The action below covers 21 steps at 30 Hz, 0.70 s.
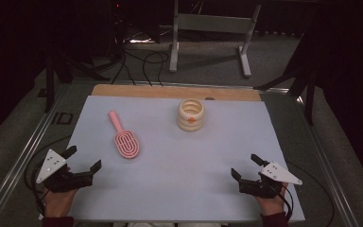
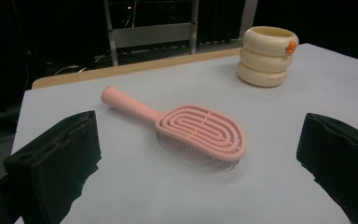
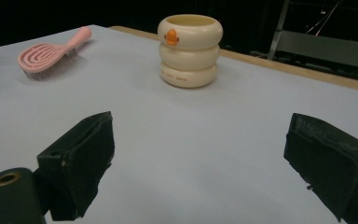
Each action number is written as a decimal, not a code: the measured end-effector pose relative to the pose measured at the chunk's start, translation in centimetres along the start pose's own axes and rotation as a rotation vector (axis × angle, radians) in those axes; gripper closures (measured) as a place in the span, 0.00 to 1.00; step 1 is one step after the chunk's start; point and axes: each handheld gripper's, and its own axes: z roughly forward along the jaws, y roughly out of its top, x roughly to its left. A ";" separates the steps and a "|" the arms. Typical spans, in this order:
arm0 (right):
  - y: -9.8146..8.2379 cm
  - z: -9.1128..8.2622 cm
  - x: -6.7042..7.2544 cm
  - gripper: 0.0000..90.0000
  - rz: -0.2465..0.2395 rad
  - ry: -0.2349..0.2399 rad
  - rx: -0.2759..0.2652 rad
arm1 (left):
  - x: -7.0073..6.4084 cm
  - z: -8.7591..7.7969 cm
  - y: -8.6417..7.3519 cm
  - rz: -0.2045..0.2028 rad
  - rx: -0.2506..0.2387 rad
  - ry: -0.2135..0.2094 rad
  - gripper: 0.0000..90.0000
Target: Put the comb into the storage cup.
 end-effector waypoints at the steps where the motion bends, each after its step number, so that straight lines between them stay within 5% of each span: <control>1: -0.1 0.0 -0.1 0.10 0.005 0.000 0.000 | 0.0 0.1 0.0 0.000 0.005 0.001 0.00; 8: -0.6 0.3 -0.6 0.10 0.025 0.003 0.014 | -0.2 0.5 0.1 -0.026 0.002 -0.028 0.00; 21: -1.0 0.7 -0.8 0.10 0.029 -0.013 0.030 | -0.6 0.9 0.6 0.012 0.043 -0.041 0.00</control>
